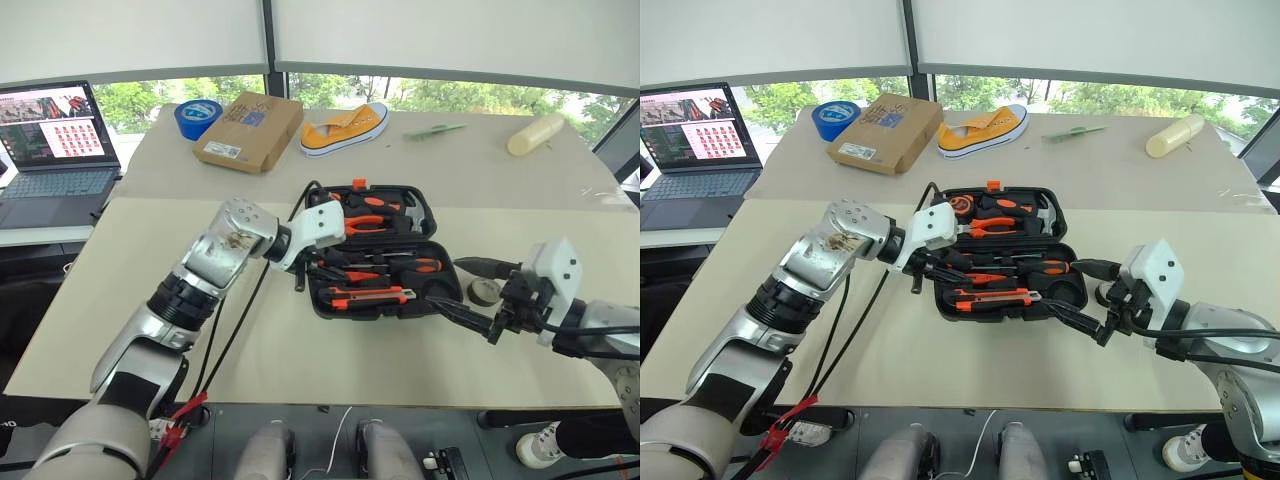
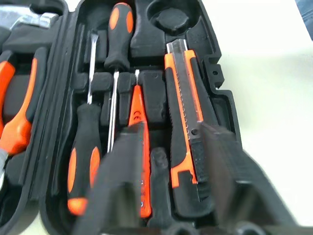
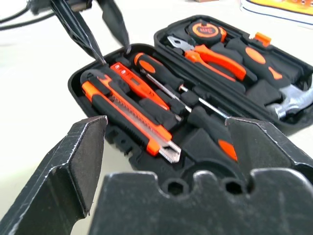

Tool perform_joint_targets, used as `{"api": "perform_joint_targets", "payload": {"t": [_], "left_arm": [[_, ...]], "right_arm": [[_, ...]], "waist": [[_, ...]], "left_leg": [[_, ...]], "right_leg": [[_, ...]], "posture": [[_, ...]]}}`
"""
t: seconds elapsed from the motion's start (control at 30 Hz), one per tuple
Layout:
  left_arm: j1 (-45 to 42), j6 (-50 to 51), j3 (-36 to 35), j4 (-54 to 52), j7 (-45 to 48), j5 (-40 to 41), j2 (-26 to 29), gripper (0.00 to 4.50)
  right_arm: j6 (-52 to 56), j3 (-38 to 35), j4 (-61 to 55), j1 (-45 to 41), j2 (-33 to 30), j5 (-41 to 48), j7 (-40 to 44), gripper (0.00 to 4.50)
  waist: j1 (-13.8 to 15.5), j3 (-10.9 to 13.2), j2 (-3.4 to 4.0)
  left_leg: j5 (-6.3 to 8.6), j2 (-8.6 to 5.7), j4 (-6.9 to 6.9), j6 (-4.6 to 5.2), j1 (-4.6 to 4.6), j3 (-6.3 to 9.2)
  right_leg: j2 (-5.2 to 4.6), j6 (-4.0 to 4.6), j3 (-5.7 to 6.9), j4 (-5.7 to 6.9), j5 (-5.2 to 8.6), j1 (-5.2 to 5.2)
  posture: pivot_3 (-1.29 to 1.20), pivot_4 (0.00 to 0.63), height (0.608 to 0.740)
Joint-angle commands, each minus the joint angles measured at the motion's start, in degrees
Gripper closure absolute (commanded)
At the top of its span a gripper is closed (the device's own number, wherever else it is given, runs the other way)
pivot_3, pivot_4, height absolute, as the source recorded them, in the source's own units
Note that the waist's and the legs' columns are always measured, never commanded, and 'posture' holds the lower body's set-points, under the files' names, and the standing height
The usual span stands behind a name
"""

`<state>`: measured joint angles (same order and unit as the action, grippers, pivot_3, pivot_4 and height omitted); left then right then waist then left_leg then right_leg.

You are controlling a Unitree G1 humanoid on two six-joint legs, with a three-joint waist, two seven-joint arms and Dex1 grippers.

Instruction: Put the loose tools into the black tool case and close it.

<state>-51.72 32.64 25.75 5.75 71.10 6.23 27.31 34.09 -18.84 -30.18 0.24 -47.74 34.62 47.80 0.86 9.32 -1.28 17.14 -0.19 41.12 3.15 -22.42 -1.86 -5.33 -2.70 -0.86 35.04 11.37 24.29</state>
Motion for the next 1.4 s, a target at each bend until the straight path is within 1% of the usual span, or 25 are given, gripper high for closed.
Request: {"api": "perform_joint_targets", "payload": {"t": [0.03,0.13,0.23,0.4,0.63,0.8,0.9,1.0,1.07,1.3,1.4], "left_arm": [[0.3,-4.38,1.88,-0.51,0.63,-2.16,0.08,4.49],[-0.65,-1.35,2.55,0.07,0.46,-2.34,-0.75,4.49],[-0.89,-1.7,4.5,0.57,0.07,-4.33,-0.99,4.49],[0.19,-4.34,7.93,0.49,3.05,-6.47,0.09,4.49],[0.59,-9.28,10.62,5.46,0.49,-11.22,-3.07,4.49],[0.96,-10.54,10.82,7.84,0.13,-12.71,-4.43,4.49],[0.34,-9.5,8.69,8.08,0.25,-11.63,-4.74,4.49],[-1.49,-6.36,4.56,6.33,1.89,-7.21,-5.98,4.49],[-2.91,-5.43,2.97,6.35,1.26,-6.15,-7.37,4.49],[-2.94,-11.67,7.26,10.52,-0.56,-11.04,-9.83,4.49],[-2.83,-14.55,9.01,14.54,-3.15,-13.44,-12.35,4.49]], "right_arm": [[-0.47,-1.05,-0.84,-1.57,-1.28,0.66,0.49,0.0],[-0.13,-1.43,-1.0,-1.52,-1.68,0.94,0.67,0.0],[-0.07,-1.52,-1.05,-1.38,-1.92,1.08,0.63,0.0],[0.11,-1.68,-1.17,-1.29,-1.96,1.09,0.39,0.0],[0.27,-1.0,-1.26,-1.43,-1.59,0.95,-0.17,0.0],[0.35,-0.78,-1.0,-1.52,-1.62,1.01,-0.21,0.0],[0.42,-0.81,-0.92,-1.51,-1.62,1.06,-0.24,0.0],[0.45,-0.8,-0.91,-1.48,-1.67,1.1,-0.14,0.0],[0.31,-0.81,-0.75,-1.36,-1.63,1.03,-0.03,0.0],[0.06,-0.63,-0.37,-1.53,-1.61,0.82,0.16,0.0],[0.05,-0.85,-0.53,-1.12,-1.64,0.88,0.29,0.0]], "waist": [[-0.11,0.0,0.0],[-0.12,0.0,0.0],[-0.09,0.0,0.0],[-0.15,0.0,0.01],[-0.09,-0.01,0.01],[0.1,-0.04,0.04],[0.13,-0.04,0.04],[0.1,-0.04,0.04],[0.06,-0.03,0.04],[-0.07,-0.03,0.03],[-0.01,-0.03,0.03]], "left_leg": [[0.0,0.0,0.0,0.0,0.0,0.0],[0.0,0.0,0.0,0.0,0.0,-0.01],[0.0,0.0,0.0,0.01,0.0,0.0],[0.0,0.0,-0.01,0.01,0.02,0.0],[0.01,0.0,-0.01,0.01,0.09,0.0],[0.01,0.0,0.0,0.02,0.12,0.0],[0.01,0.01,0.03,0.03,0.12,0.0],[0.01,0.01,0.03,0.03,0.11,0.0],[0.01,0.01,0.03,0.03,0.05,0.0],[0.02,-0.02,0.05,0.04,0.01,0.0],[0.02,-0.02,0.04,0.04,0.01,0.0]], "right_leg": [[0.0,0.0,0.0,0.0,0.0,0.0],[0.01,0.0,-0.01,0.0,0.0,0.0],[0.01,0.0,0.01,0.0,0.0,0.0],[0.02,0.0,0.0,0.0,0.0,-0.02],[0.01,0.0,0.0,0.0,0.0,-0.11],[0.01,0.0,0.0,0.0,0.0,-0.13],[0.0,0.0,-0.01,0.01,0.0,-0.16],[0.0,0.0,0.0,0.02,0.0,-0.13],[0.0,0.0,0.0,0.02,0.0,-0.06],[0.01,0.0,0.0,0.0,0.0,-0.05],[0.03,0.0,0.01,0.0,0.0,-0.03]], "posture": [[0.0,0.15,0.735],[0.0,0.15,0.735],[0.0,0.15,0.735],[0.0,0.15,0.735],[0.0,0.15,0.735],[0.0,0.15,0.735],[0.0,0.15,0.735],[0.0,0.15,0.735],[0.0,0.15,0.735],[0.0,0.15,0.735],[0.0,0.15,0.735]]}}
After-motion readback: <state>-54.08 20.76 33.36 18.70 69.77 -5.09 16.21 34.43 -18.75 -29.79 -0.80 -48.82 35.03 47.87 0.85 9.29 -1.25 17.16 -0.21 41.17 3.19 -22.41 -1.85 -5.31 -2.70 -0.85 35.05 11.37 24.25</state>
